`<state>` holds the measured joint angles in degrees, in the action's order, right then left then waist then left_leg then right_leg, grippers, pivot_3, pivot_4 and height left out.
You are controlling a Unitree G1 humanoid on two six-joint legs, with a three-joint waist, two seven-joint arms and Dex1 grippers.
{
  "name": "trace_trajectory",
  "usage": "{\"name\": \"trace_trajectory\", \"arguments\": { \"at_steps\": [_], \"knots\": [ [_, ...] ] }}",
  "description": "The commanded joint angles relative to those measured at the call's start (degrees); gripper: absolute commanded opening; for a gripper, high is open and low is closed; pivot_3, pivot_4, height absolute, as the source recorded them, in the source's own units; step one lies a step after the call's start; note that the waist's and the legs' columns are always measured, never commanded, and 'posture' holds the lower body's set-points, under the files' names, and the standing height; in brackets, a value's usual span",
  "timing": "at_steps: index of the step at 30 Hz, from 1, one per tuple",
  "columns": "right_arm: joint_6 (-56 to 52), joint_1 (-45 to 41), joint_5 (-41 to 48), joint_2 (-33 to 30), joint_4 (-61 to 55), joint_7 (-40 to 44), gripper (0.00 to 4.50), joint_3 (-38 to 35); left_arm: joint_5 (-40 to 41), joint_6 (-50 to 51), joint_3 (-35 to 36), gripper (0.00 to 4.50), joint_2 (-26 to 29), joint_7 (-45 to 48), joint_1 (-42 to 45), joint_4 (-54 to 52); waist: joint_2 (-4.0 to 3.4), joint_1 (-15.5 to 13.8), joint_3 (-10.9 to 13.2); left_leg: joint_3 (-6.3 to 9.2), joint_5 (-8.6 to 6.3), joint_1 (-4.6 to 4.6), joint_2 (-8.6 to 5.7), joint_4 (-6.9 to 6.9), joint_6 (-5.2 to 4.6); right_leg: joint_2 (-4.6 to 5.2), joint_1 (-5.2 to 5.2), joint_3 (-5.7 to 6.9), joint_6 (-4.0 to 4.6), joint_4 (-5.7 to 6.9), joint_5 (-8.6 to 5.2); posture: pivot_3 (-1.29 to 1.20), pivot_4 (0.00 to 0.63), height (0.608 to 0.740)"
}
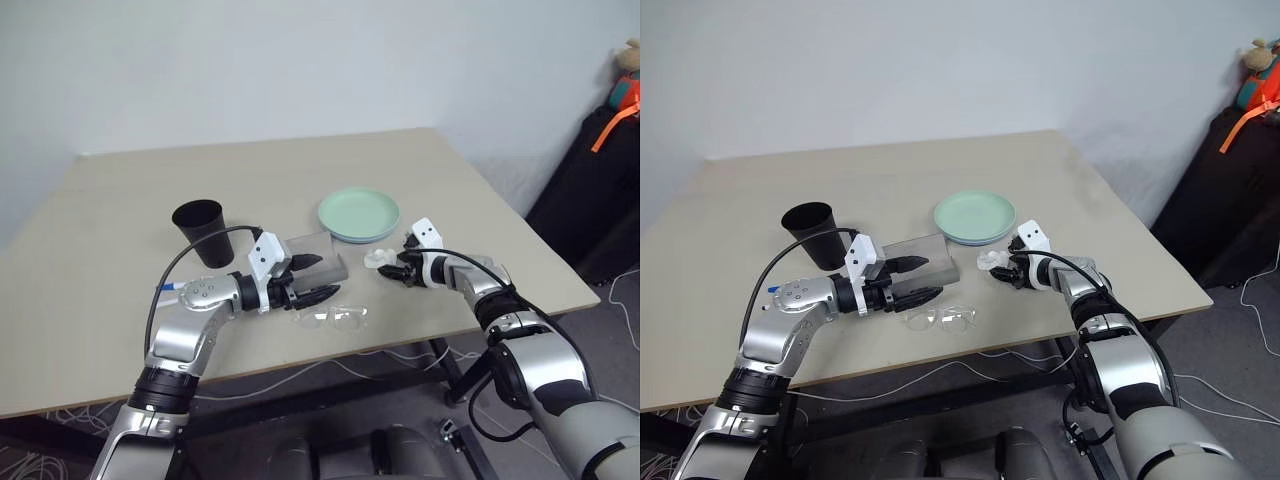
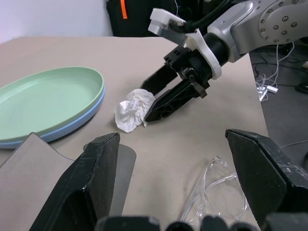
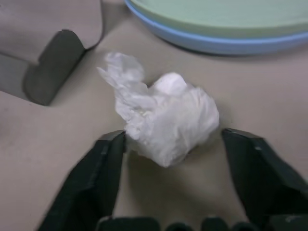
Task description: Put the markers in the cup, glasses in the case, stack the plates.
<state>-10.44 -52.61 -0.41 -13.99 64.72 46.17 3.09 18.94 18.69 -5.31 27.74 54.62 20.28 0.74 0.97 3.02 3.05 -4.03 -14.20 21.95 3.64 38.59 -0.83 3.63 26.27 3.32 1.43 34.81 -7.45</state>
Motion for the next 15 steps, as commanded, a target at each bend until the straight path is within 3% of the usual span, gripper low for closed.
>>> {"name": "trace_trajectory", "arguments": {
  "at_steps": [1,7,15],
  "knots": [
    [1.7,-2.4,-0.1,-0.8,-1.7,0.6,2.14,-0.3,0.3,-0.9,1.5,3.73,0.6,-0.4,0.7,-1.8,0.00,0.0,0.0,0.00,0.00,-0.01,0.00,0.00,0.00,-0.01,0.00,-0.01,-0.01,0.00,0.00,0.00,0.000,0.740],
    [2.9,-3.4,0.8,-1.0,-2.7,1.9,0.04,-1.0,0.3,-1.1,1.4,3.73,0.5,-0.6,0.9,-1.6,0.00,0.0,0.0,0.01,0.00,-0.02,0.00,-0.01,0.00,-0.01,0.00,-0.01,0.00,0.01,0.00,0.00,0.000,0.740],
    [5.6,-6.2,0.8,-2.1,-5.2,3.3,0.01,-1.2,0.2,-1.3,1.5,3.73,0.7,-0.7,0.9,-1.4,0.00,0.0,0.0,-0.02,0.00,0.00,0.00,-0.01,0.00,-0.01,0.04,-0.04,-0.01,0.00,0.00,0.00,0.000,0.740]
  ]
}}
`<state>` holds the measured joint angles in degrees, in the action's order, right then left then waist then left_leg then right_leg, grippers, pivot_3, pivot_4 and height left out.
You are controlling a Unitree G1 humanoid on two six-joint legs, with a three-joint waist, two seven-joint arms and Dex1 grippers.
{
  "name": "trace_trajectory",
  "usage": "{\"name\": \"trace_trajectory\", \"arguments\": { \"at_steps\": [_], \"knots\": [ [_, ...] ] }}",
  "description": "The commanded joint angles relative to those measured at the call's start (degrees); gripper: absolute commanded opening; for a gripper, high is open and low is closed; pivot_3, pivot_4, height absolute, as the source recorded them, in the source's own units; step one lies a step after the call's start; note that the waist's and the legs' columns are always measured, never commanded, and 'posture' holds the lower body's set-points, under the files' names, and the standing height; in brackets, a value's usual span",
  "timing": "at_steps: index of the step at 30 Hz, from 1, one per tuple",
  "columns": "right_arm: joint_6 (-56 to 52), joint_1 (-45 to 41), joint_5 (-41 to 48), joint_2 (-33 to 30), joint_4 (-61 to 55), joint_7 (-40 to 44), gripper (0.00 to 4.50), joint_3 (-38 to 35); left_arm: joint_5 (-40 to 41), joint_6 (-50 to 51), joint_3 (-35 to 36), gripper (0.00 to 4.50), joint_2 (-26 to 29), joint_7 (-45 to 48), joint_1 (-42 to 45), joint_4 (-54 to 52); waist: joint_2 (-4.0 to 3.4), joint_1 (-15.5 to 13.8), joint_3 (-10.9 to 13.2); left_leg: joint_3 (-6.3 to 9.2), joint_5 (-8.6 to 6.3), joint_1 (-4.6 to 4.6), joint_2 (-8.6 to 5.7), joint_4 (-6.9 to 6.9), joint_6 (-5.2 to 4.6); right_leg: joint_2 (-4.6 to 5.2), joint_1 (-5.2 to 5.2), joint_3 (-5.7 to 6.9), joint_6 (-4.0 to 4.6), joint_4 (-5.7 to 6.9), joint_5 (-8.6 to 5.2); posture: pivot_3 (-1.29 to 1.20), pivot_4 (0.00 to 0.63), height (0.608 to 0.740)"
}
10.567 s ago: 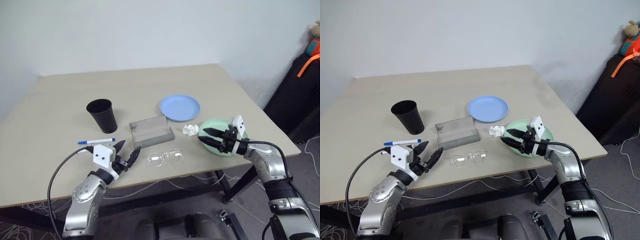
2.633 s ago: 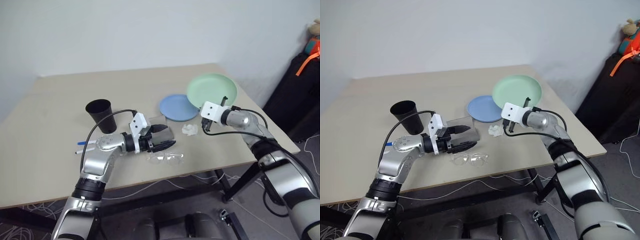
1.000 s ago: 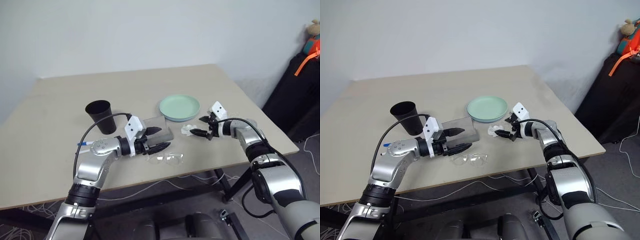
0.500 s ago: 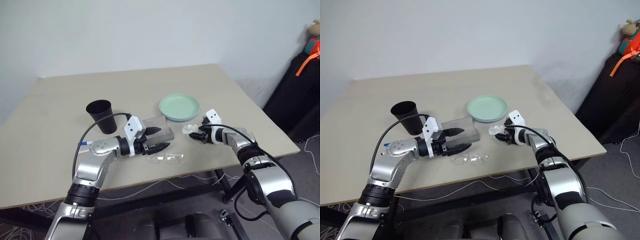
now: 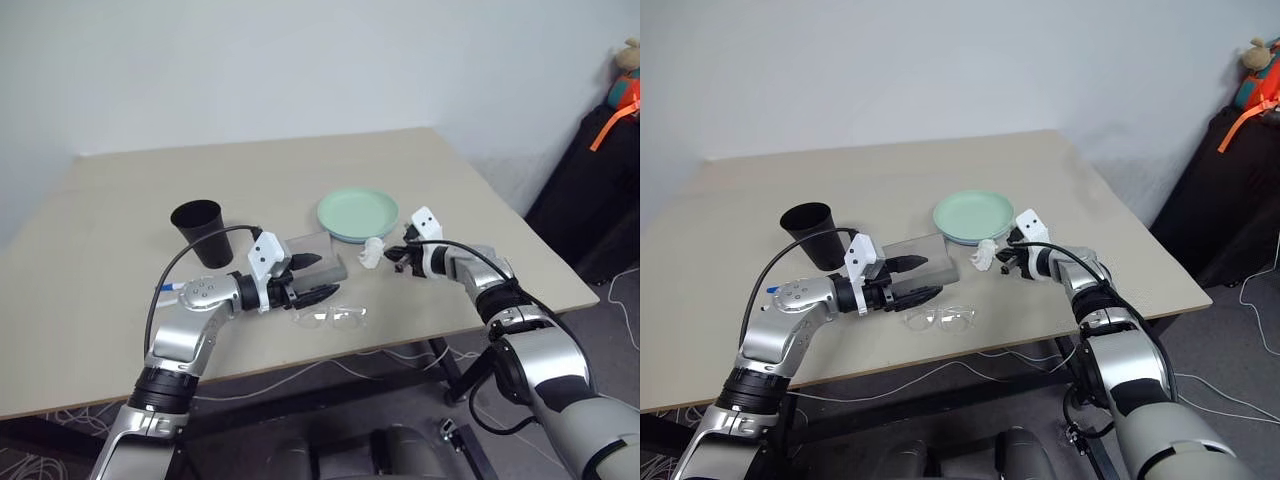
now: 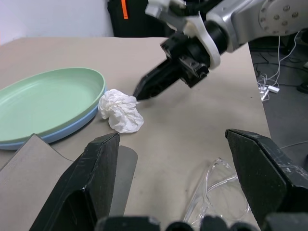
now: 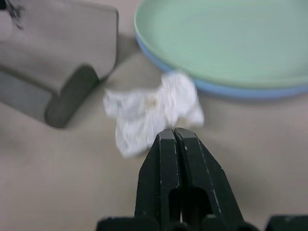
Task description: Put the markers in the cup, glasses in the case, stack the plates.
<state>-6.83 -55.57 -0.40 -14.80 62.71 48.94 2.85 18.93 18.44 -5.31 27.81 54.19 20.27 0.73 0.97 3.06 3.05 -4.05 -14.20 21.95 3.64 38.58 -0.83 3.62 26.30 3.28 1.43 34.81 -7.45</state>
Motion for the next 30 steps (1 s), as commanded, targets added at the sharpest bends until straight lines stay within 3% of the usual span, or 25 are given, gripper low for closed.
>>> {"name": "trace_trajectory", "arguments": {
  "at_steps": [1,5,8,11,17,30],
  "knots": [
    [2.0,-3.5,0.7,-1.4,-2.9,0.5,0.01,-0.9,0.2,-1.0,1.4,3.73,0.6,-0.2,0.9,-1.4,0.00,0.0,0.0,0.01,0.00,-0.01,0.00,0.00,0.00,0.00,-0.01,0.01,0.00,0.00,0.00,0.00,0.000,0.740],
    [1.2,-3.9,0.8,-1.8,-2.0,0.3,0.18,-1.1,0.2,-1.0,1.5,3.73,0.7,-0.3,0.8,-1.6,0.00,0.0,0.0,0.02,0.00,-0.02,0.00,-0.03,0.00,-0.01,-0.02,0.02,0.01,-0.01,-0.01,0.00,0.000,0.740],
    [0.5,-3.7,1.3,-1.8,-2.0,0.5,0.86,-1.6,0.2,-0.9,1.5,3.73,0.9,-0.3,0.5,-1.8,0.00,0.0,0.0,0.01,0.00,0.00,0.00,-0.03,0.00,0.00,0.00,0.01,0.00,-0.02,0.00,0.00,0.000,0.740],
    [-2.8,-3.7,3.0,-0.6,-1.6,-0.8,1.87,-3.3,0.2,-0.9,1.4,3.73,1.1,-0.3,0.5,-1.8,0.00,0.0,0.0,0.01,0.00,0.00,0.00,-0.03,0.00,0.00,0.00,0.01,0.00,-0.02,0.00,0.00,0.000,0.740],
    [-6.5,-3.1,3.9,1.9,1.4,-4.3,1.87,-5.0,0.0,-0.9,0.9,3.73,1.1,0.1,0.9,-1.4,0.00,0.0,0.0,0.01,0.00,-0.01,0.00,-0.03,0.00,0.00,0.00,0.01,0.00,0.00,0.00,0.00,0.000,0.740],
    [-2.8,-1.8,-0.4,3.7,6.1,-9.0,1.87,-2.4,-0.4,-0.8,0.5,3.73,1.1,0.3,0.6,-1.7,0.00,0.0,0.0,0.01,0.00,-0.01,0.00,-0.04,0.00,0.00,-0.01,0.01,0.00,-0.02,0.00,0.00,0.000,0.740]
  ]
}}
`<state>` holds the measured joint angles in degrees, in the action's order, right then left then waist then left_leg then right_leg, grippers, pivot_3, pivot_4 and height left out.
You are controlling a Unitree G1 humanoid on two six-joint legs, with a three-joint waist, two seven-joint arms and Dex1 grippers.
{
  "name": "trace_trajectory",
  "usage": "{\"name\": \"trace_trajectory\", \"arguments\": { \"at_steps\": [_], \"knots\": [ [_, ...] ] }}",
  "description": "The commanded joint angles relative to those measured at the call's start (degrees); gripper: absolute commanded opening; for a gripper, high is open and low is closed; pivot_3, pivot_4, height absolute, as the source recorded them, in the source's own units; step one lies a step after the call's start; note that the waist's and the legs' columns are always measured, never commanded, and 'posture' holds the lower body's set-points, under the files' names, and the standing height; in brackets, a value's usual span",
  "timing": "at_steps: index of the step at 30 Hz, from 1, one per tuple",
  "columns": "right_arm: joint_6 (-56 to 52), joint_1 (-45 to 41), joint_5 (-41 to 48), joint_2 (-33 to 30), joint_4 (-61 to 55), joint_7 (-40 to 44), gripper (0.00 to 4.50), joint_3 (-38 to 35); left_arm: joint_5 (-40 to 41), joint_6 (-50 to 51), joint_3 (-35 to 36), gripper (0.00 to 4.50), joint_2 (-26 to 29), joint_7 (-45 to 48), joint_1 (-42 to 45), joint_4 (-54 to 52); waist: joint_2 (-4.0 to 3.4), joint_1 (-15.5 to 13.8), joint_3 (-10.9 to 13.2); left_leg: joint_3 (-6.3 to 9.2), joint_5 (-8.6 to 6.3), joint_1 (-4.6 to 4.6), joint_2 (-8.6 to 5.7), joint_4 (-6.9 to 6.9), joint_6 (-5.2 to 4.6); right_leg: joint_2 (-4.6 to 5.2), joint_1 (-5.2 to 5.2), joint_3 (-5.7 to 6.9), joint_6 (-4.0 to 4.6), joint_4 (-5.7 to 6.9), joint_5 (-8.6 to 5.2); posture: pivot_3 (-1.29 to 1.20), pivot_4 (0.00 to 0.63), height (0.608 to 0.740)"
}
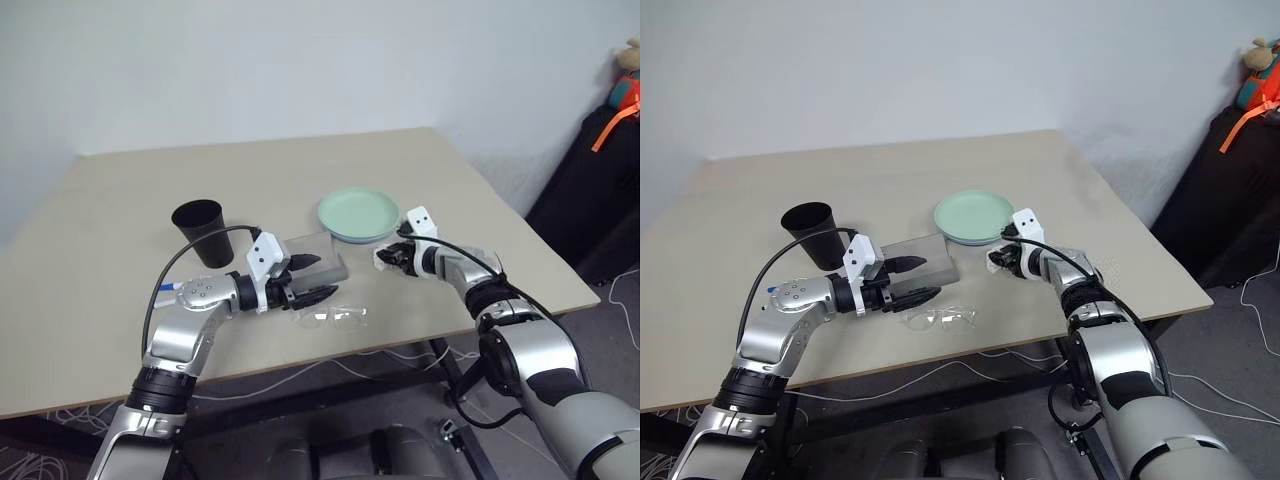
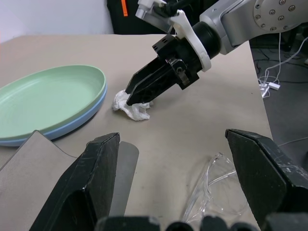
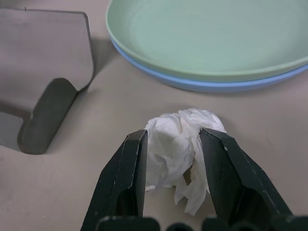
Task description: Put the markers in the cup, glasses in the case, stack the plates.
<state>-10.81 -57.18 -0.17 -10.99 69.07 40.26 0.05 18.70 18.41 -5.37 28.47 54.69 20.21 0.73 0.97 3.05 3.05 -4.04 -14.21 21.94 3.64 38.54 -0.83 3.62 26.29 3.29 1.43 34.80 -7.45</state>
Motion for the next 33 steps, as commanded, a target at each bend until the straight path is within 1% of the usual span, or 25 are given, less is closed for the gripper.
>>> {"name": "trace_trajectory", "arguments": {
  "at_steps": [1,4,5,7,8,10,18,25,29,33],
  "knots": [
    [1.4,-0.1,-0.8,-0.2,-0.2,-0.3,1.87,0.6,-0.2,-0.8,0.6,3.73,0.5,-0.2,0.6,-1.8,0.00,0.0,0.0,0.00,0.00,0.00,0.00,0.00,0.00,0.00,0.00,0.00,0.00,0.00,0.00,0.00,0.000,0.740],
    [3.6,0.7,-2.7,-0.4,-0.1,-0.7,1.87,2.2,-0.2,-0.8,0.6,3.73,0.4,-0.3,0.3,-1.9,0.00,0.0,0.0,0.00,0.00,-0.02,0.00,0.00,0.00,0.00,0.00,0.00,0.01,0.00,0.00,0.00,0.000,0.740],
    [4.0,0.8,-3.1,-0.4,0.0,-0.8,1.49,2.5,-0.3,-0.8,0.6,3.73,0.4,-0.4,0.3,-1.9,0.00,0.0,0.0,0.00,0.00,-0.02,0.00,-0.01,0.00,0.00,0.00,0.00,0.01,0.00,0.00,0.00,0.000,0.740],
    [4.6,0.9,-3.4,-0.4,0.0,-0.8,1.02,2.7,-0.3,-0.8,0.5,3.73,0.4,-0.4,0.4,-1.8,0.00,0.0,0.0,0.00,0.00,-0.01,0.00,-0.01,0.00,0.00,0.00,0.00,0.01,0.00,-0.01,0.00,0.000,0.740],
    [5.0,0.9,-3.5,-0.4,0.1,-0.7,0.60,2.7,-0.3,-0.8,0.5,3.73,0.4,-0.4,0.4,-1.7,0.00,0.0,0.0,0.00,0.00,-0.02,0.00,-0.01,0.00,0.00,0.00,0.00,0.01,0.00,0.00,0.00,0.000,0.740],
    [5.4,1.0,-3.7,-0.4,0.2,-0.7,0.03,2.7,-0.3,-0.9,0.5,3.73,0.4,-0.5,0.5,-1.7,0.00,0.0,0.0,0.00,0.00,-0.02,0.00,-0.01,0.00,0.00,0.00,-0.01,0.01,0.00,-0.01,0.00,0.000,0.740],
    [7.4,0.7,-3.5,-1.2,-1.1,-0.2,0.03,2.8,-0.4,-0.8,0.6,3.73,0.7,-0.5,0.1,-2.0,0.00,0.0,0.0,0.00,0.00,-0.02,0.00,-0.02,0.00,-0.01,0.00,-0.01,0.01,0.00,-0.01,0.00,0.000,0.740],
    [7.6,-0.8,-0.6,-2.5,-5.0,3.5,0.03,0.9,-0.2,-0.8,0.9,3.73,1.2,-0.5,0.0,-2.1,0.00,0.0,0.0,0.00,0.00,-0.01,0.00,-0.02,0.00,-0.01,0.01,-0.01,0.00,-0.01,0.00,0.00,0.000,0.740],
    [7.2,-4.2,1.8,-3.7,-9.3,6.6,0.03,-1.0,-0.3,-0.9,0.6,3.73,1.3,-0.2,0.1,-1.7,-0.03,0.0,0.0,0.00,0.00,0.01,0.00,-0.03,0.00,-0.01,0.04,-0.01,0.00,0.00,0.00,0.00,0.000,0.740],
    [8.4,-6.9,1.4,-2.7,-7.3,5.1,0.03,-1.0,-0.4,-1.1,0.2,3.73,1.1,0.0,0.8,-1.0,-0.04,0.0,0.0,0.00,0.00,-0.02,0.01,-0.05,0.00,-0.03,0.05,-0.01,0.01,-0.01,-0.01,0.00,0.000,0.740]
  ]
}}
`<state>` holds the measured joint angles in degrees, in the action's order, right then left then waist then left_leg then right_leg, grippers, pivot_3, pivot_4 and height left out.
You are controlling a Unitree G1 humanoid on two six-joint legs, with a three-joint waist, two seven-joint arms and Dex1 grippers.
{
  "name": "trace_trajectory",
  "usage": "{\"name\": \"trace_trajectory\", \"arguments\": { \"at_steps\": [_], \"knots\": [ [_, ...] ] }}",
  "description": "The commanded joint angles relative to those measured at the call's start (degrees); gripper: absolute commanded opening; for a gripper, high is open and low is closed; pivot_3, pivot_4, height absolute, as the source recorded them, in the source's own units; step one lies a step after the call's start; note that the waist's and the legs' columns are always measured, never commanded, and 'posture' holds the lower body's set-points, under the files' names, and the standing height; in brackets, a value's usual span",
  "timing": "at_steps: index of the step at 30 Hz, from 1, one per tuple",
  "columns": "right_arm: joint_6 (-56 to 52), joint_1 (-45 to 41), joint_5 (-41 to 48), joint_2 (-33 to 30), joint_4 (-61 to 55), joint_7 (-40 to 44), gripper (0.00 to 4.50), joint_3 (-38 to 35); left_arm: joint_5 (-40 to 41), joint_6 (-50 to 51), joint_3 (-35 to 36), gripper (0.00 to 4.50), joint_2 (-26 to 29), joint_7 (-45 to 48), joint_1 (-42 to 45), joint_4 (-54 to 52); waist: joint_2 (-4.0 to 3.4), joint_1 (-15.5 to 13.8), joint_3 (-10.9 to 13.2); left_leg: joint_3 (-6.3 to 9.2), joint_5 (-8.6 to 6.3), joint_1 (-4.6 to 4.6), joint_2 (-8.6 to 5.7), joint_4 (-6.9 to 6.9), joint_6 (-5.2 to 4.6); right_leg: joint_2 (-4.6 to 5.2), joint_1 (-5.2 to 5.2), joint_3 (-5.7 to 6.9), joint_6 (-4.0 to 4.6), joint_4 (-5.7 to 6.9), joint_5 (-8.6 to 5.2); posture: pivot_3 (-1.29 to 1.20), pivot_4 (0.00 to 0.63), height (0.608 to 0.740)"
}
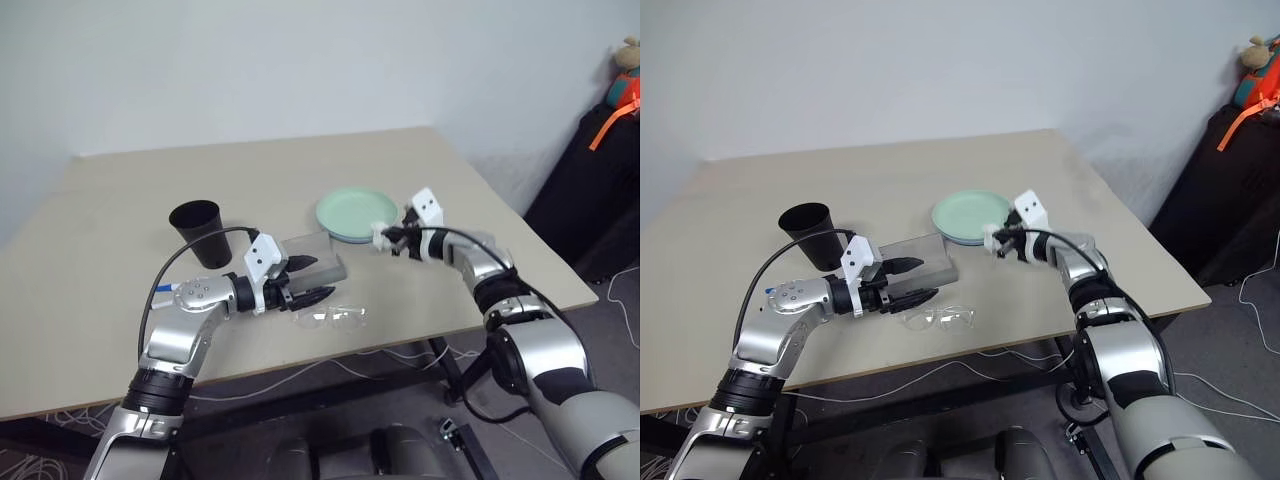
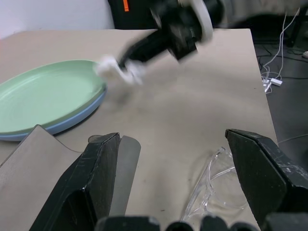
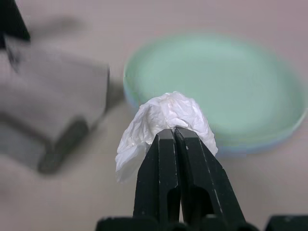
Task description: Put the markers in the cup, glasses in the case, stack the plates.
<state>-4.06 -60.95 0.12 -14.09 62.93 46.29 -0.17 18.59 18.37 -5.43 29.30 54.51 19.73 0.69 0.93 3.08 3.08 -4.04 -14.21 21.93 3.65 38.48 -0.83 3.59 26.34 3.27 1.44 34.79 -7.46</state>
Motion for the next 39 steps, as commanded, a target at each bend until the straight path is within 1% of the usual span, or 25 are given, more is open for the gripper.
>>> {"name": "trace_trajectory", "arguments": {
  "at_steps": [1,6,10,11,13,17,19,23,26,32,35,39],
  "knots": [
    [2.0,-3.7,0.9,0.7,-0.4,-1.5,0.03,-0.9,-0.4,-1.1,0.2,3.73,0.2,0.2,1.4,-0.9,0.01,0.0,0.0,0.01,0.00,-0.01,0.00,-0.02,0.00,0.00,0.00,0.01,0.01,0.00,-0.01,0.00,0.000,0.740],
    [4.4,-8.4,-1.2,3.6,7.5,-9.7,0.03,-0.9,-0.7,-1.4,-0.3,3.73,-0.4,0.3,1.8,-0.5,0.02,0.0,0.0,-0.01,0.00,-0.02,0.00,-0.12,0.00,0.00,0.01,0.00,0.01,-0.05,-0.01,0.00,0.000,0.740],
    [5.3,-9.8,-1.8,4.9,10.8,-13.1,0.03,-1.4,-0.9,-1.4,0.0,3.73,-0.7,0.0,1.5,-0.9,0.02,-0.1,0.0,-0.01,0.00,0.07,-0.01,-0.13,0.00,0.00,0.05,-0.01,-0.03,-0.09,0.01,0.00,0.000,0.740],
    [5.6,-9.9,-1.8,5.0,11.2,-13.4,0.42,-1.6,-0.9,-1.3,0.2,3.73,-0.7,-0.2,1.3,-1.2,0.02,-0.1,0.0,-0.01,0.00,0.09,-0.01,-0.13,0.00,0.00,0.06,-0.01,-0.07,-0.10,0.04,0.00,0.000,0.740],
    [6.8,-10.0,-2.2,5.2,11.6,-14.2,0.93,-1.6,-0.8,-1.2,0.5,3.73,-0.5,-0.6,0.6,-1.9,0.02,0.0,0.0,-0.02,0.00,0.09,-0.02,-0.13,0.00,0.00,0.06,-0.02,-0.09,-0.11,0.05,0.00,0.000,0.740],
    [8.8,-9.3,-1.9,5.4,11.6,-14.0,2.29,-2.3,-0.5,-0.8,1.0,3.73,0.0,-1.1,-0.9,-3.3,0.02,0.0,0.0,-0.01,0.00,0.06,-0.01,-0.15,-0.01,0.00,0.06,-0.02,-0.10,-0.10,0.05,0.00,0.000,0.740],
    [10.0,-8.7,-2.3,5.2,11.4,-14.0,2.88,-2.1,-0.5,-0.8,1.0,3.73,0.1,-1.2,-1.1,-3.5,0.02,0.0,0.0,0.00,0.00,0.06,-0.01,-0.15,-0.01,0.00,0.06,-0.02,-0.09,-0.09,0.05,0.00,0.000,0.740],
    [11.9,-6.6,-1.9,4.0,10.2,-11.4,2.88,-2.2,-1.1,-1.2,0.9,3.73,0.9,-0.7,-0.1,-2.5,0.02,0.0,0.0,0.00,0.01,0.01,-0.01,-0.15,-0.01,0.00,0.02,-0.02,-0.09,-0.08,0.04,0.00,0.000,0.740],
    [15.2,-1.3,-1.5,1.9,6.5,-2.3,2.88,-0.9,-2.6,-1.9,-0.2,3.73,3.9,2.7,2.6,0.7,0.05,-0.2,0.0,0.03,0.01,0.03,-0.02,-0.15,-0.01,0.00,0.00,0.01,-0.08,-0.10,0.04,0.00,0.000,0.740],
    [18.3,9.0,-0.9,-1.0,-4.0,8.1,2.88,1.7,-3.7,-2.8,-3.5,3.73,8.7,13.2,9.1,6.5,0.03,-0.1,0.0,-0.02,0.01,0.02,-0.04,-0.15,-0.01,0.01,0.01,-0.04,-0.10,-0.09,0.04,0.00,0.000,0.740],
    [14.9,15.4,2.2,-2.2,-12.7,14.4,2.88,1.8,-5.6,-4.6,-6.8,3.73,10.2,20.4,14.1,11.2,0.02,-0.1,0.0,0.00,0.01,-0.01,-0.04,-0.16,-0.01,-0.01,0.01,-0.03,-0.09,-0.08,0.03,0.00,0.000,0.740],
    [7.7,23.5,7.4,-3.6,-25.7,20.8,2.88,1.8,-8.7,-6.9,-12.1,3.73,9.5,28.6,20.4,17.5,0.02,-0.1,0.0,-0.03,0.00,-0.07,-0.04,-0.15,0.00,-0.02,-0.02,-0.07,0.00,-0.06,-0.02,0.00,0.000,0.740]
  ]
}}
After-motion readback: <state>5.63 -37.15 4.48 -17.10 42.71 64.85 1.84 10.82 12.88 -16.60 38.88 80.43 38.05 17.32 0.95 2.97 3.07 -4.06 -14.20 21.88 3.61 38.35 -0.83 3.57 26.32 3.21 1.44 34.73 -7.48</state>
